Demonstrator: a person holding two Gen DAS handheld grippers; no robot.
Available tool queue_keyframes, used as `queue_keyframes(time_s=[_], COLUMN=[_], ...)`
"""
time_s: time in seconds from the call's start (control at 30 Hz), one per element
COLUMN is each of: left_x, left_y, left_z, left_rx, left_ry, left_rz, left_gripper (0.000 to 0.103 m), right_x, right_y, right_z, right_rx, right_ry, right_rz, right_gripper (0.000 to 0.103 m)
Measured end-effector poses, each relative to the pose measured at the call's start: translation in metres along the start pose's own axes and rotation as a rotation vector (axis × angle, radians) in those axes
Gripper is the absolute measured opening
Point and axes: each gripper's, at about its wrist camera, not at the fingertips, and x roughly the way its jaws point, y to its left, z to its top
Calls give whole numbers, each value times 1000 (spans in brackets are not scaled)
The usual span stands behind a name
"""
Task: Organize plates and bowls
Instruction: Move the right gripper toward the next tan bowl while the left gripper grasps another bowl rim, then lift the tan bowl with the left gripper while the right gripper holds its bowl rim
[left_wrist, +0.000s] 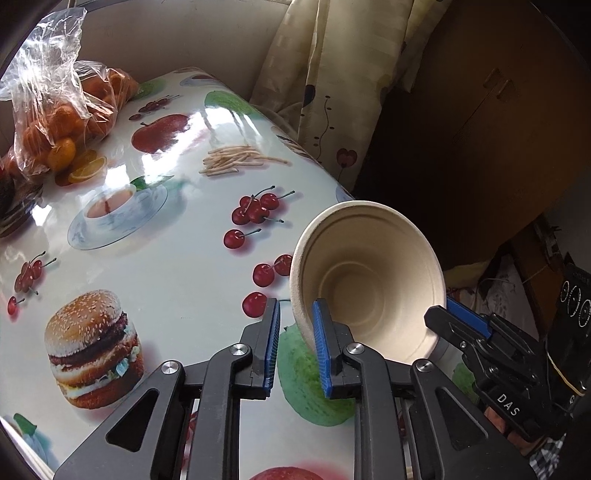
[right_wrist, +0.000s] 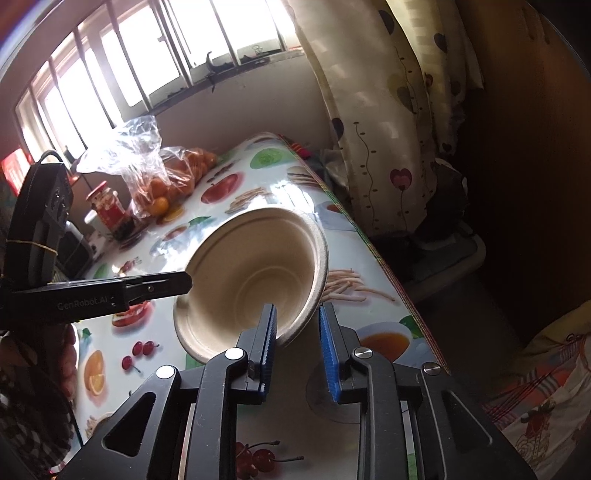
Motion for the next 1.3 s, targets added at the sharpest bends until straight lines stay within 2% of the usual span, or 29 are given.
queue_keyframes(time_s=[0.1,0.57,1.3], left_x=[2,-7,-64], left_y=[-1,-4,-25], left_z=[0,-2,-27], left_rx=[4,13,55], left_ry=[2,-17,-106], left_rz=[-1,3,22], left_gripper=[11,11,11], right_x=[0,-5,-59], right_y=[0,1,23], right_z=[0,-2,-13], right_rx=[3,6,-10], right_ry=[3,-7,-74], right_rz=[5,11,42], right_gripper=[21,21,21])
